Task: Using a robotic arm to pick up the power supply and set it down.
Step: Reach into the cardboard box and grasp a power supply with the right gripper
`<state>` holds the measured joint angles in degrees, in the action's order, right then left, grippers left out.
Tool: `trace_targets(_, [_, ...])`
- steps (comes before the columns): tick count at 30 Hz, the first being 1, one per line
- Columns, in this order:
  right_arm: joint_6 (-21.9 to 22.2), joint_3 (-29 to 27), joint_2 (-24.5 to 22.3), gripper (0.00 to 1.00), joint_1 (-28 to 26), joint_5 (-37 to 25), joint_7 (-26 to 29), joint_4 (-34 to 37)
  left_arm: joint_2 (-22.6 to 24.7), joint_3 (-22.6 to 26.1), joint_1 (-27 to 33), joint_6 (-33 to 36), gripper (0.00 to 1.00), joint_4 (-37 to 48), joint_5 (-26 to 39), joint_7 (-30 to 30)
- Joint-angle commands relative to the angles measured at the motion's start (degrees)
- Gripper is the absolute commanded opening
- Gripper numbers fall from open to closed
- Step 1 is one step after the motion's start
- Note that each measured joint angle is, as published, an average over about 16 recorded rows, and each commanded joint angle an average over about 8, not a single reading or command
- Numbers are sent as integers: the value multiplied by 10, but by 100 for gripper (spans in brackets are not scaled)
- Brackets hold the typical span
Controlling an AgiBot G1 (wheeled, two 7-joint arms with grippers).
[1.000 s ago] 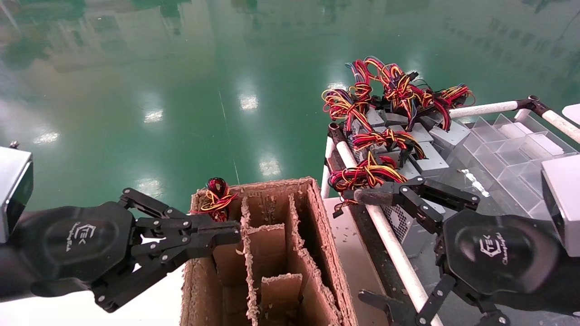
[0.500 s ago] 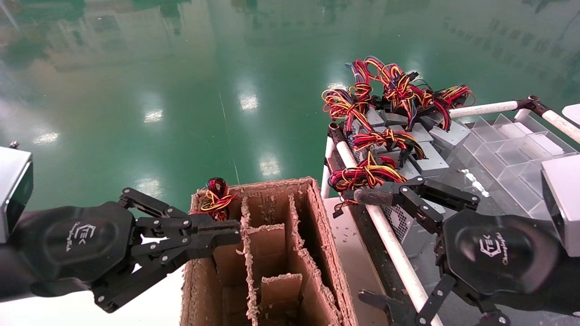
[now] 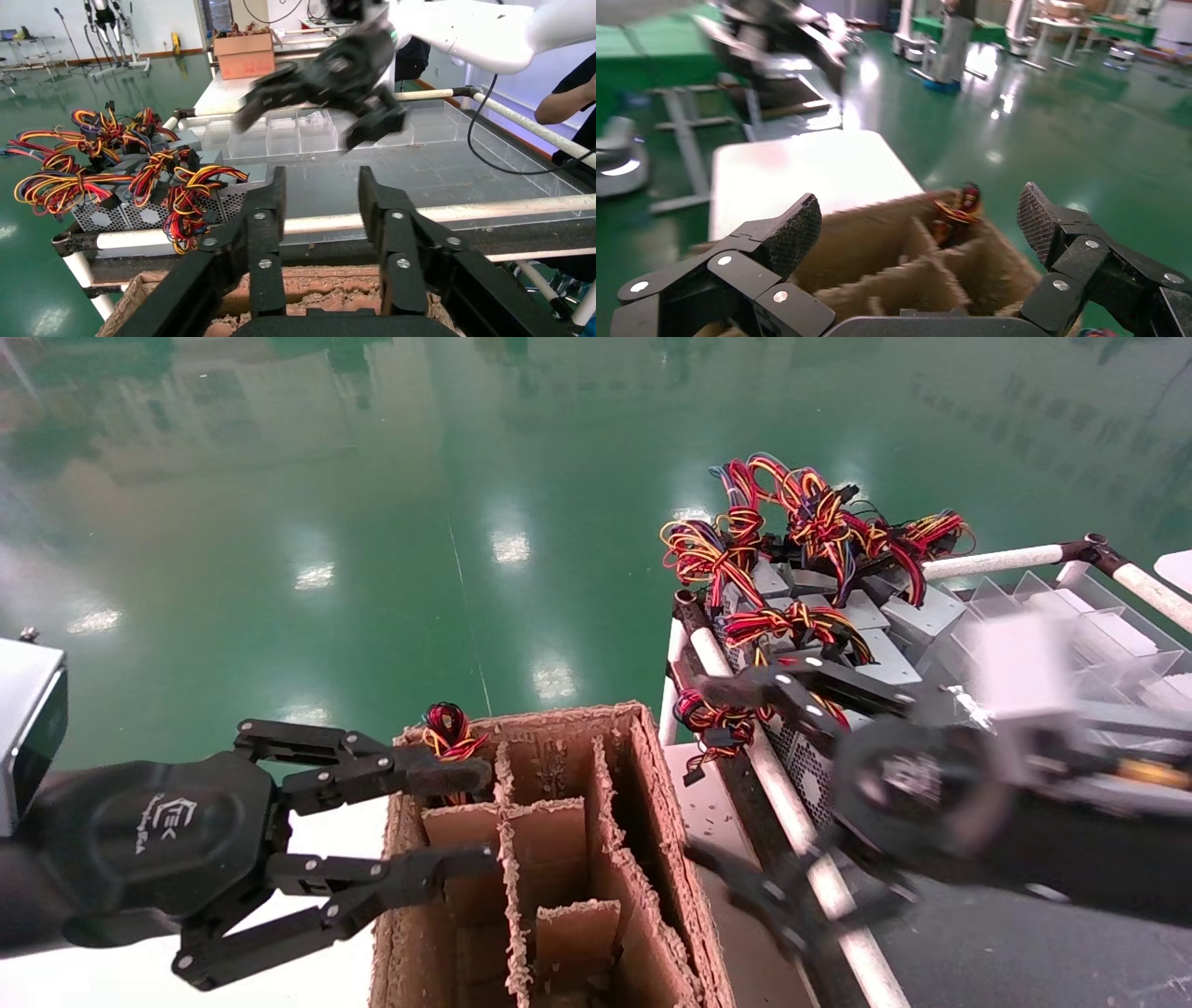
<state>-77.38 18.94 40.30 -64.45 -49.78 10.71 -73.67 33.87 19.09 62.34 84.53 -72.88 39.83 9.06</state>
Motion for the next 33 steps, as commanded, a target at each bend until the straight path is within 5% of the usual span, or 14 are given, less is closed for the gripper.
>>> trace_targets(1, [27, 8, 17, 100, -6, -24, -2, -2, 0, 0, 0, 0, 100, 0, 0, 0])
trace_targets(18, [76, 42, 60, 100, -36, -99, 6, 15, 0, 0, 0, 0, 100, 0, 0, 0])
trace_targets(26, [183, 113, 157, 100, -90, -242, 69, 84, 0, 0, 0, 0, 100, 0, 0, 0])
trace_targets(33, [213, 150, 251, 100, -141, -293, 78, 192, 0, 0, 0, 0, 100, 0, 0, 0])
